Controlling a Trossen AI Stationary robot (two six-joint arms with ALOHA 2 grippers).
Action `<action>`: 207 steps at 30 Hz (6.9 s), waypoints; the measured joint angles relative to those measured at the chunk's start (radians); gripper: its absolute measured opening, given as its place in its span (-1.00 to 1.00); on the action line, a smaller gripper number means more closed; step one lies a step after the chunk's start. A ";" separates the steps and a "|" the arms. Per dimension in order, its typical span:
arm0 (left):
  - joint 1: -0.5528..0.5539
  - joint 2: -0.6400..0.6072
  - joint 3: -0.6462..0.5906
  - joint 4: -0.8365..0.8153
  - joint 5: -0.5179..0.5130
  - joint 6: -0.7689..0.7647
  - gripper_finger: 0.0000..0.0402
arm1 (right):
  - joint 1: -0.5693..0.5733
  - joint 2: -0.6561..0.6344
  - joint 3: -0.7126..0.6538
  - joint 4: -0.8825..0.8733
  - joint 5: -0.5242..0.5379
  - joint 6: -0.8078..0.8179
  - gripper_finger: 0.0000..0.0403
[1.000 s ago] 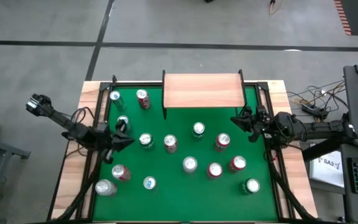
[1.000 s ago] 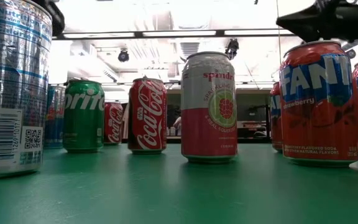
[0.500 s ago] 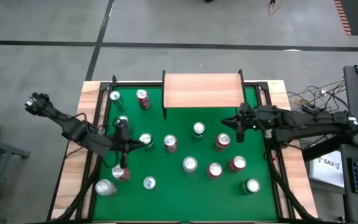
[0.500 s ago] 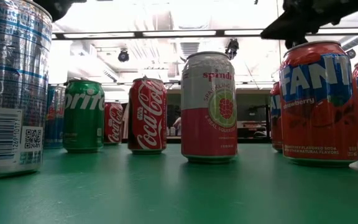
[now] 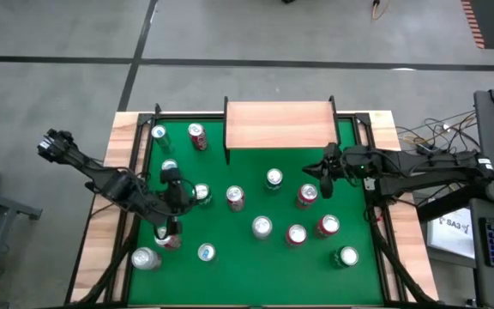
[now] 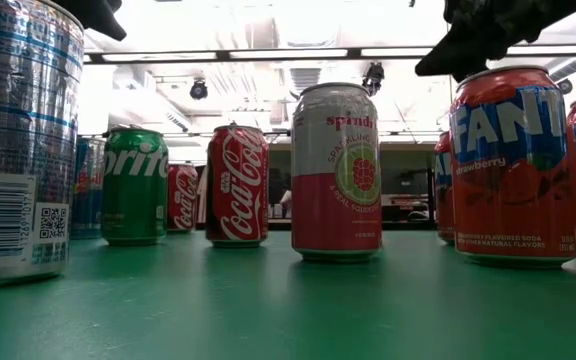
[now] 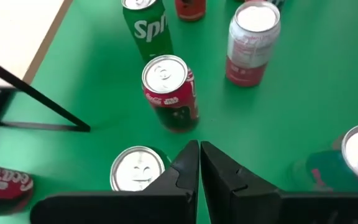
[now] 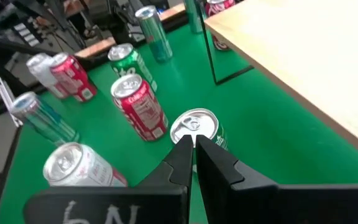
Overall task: Place canned beverage on shelf
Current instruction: Put the middle green soda can on the shelf
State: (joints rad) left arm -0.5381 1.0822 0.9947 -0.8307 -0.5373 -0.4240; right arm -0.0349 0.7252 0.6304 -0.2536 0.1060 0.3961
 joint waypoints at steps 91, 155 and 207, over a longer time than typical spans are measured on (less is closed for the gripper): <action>0.217 0.029 -0.383 0.360 0.022 -0.111 0.53 | 0.000 0.173 0.000 0.057 0.000 -0.076 -0.94; 0.798 0.499 0.755 -0.045 0.544 0.758 0.41 | 0.000 0.165 0.079 -0.038 -0.088 -0.199 -0.94; 1.091 0.930 1.190 -0.263 0.870 1.088 0.41 | 0.000 0.165 0.078 -0.049 -0.087 -0.198 -0.94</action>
State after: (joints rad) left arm 0.5526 2.0125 2.1845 -1.0936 0.3330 0.6643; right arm -0.0349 0.8898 0.7086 -0.3027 0.0191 0.1978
